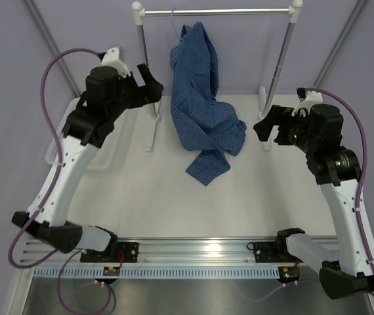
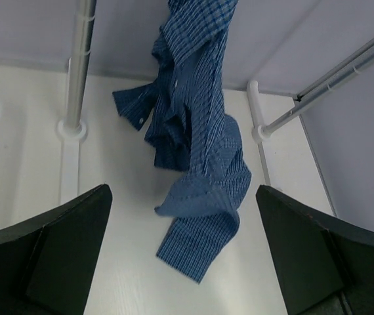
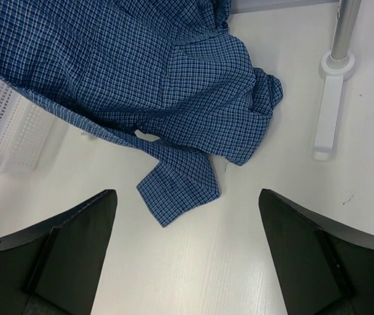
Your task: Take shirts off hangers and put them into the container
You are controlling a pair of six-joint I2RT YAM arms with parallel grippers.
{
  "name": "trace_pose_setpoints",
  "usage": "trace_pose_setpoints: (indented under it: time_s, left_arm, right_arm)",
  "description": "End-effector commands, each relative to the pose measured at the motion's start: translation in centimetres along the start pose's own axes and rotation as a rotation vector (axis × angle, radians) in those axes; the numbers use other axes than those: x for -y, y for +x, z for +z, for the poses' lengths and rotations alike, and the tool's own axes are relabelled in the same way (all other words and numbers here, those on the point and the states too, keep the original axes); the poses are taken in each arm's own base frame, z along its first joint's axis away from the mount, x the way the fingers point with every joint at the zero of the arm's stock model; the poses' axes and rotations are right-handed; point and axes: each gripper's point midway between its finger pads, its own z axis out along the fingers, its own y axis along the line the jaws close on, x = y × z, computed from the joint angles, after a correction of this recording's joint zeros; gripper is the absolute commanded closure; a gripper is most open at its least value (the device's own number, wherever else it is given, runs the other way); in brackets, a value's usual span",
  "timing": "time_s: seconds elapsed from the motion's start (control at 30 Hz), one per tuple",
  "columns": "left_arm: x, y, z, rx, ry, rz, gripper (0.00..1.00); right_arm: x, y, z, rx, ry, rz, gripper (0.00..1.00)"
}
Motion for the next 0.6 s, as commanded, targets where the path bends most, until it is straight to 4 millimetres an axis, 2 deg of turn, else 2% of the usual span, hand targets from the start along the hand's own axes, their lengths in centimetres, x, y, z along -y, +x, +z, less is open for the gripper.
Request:
trace_pose_setpoints:
  time_s: [0.0, 0.03, 0.07, 0.1, 0.13, 0.17, 0.2, 0.27, 0.37, 0.5, 0.53, 0.57]
  left_arm:
    - [2.7, -2.8, 6.0, 0.040, 0.059, 0.036, 0.01]
    - [3.7, -4.6, 6.5, 0.077, 0.079, 0.040, 0.02]
    - [4.0, -4.8, 7.6, 0.074, 0.079, 0.044, 0.04]
    - [3.8, -3.4, 10.3, 0.031, 0.075, 0.050, 0.04]
    - [4.7, -4.6, 10.7, 0.053, 0.097, 0.052, 0.06]
    - [4.8, -4.5, 11.5, 0.048, 0.102, 0.051, 0.07]
    - [4.7, -3.4, 13.2, 0.017, 0.102, 0.053, 0.08]
    - [5.0, -3.9, 14.0, 0.030, 0.108, 0.063, 0.10]
    - [5.6, -2.7, 15.6, 0.001, 0.158, 0.091, 0.18]
    - [5.8, -1.8, 16.6, -0.008, 0.185, 0.125, 0.35]
    - [5.9, -1.7, 16.7, -0.004, 0.189, 0.133, 0.45]
    - [6.1, -1.7, 16.9, 0.003, 0.200, 0.147, 0.50]
  right_arm:
    - [-1.0, 0.7, -1.5, 0.017, -0.046, 0.006, 0.00]
    - [-1.0, 0.9, -1.8, 0.019, -0.046, 0.011, 0.01]
    - [-1.0, 1.5, -2.5, 0.021, -0.050, 0.015, 0.01]
    - [-0.9, 1.9, -2.7, 0.019, -0.051, 0.022, 0.01]
    - [-1.0, 2.5, -3.3, 0.022, -0.059, 0.026, 0.00]
    - [-1.1, 2.8, -3.6, 0.023, -0.063, 0.029, 0.01]
    - [-1.1, 3.2, -3.9, 0.014, -0.066, 0.033, 0.01]
    - [-1.2, 3.9, -4.7, 0.014, -0.076, 0.037, 0.00]
    - [-0.9, 4.9, -5.5, 0.005, -0.065, 0.038, 0.01]
    - [-0.4, 5.5, -6.0, -0.003, -0.041, 0.032, 0.00]
    - [-0.3, 5.6, -6.1, -0.002, -0.040, 0.028, 0.00]
    - [-0.3, 5.8, -6.1, -0.008, -0.037, 0.030, 0.00]
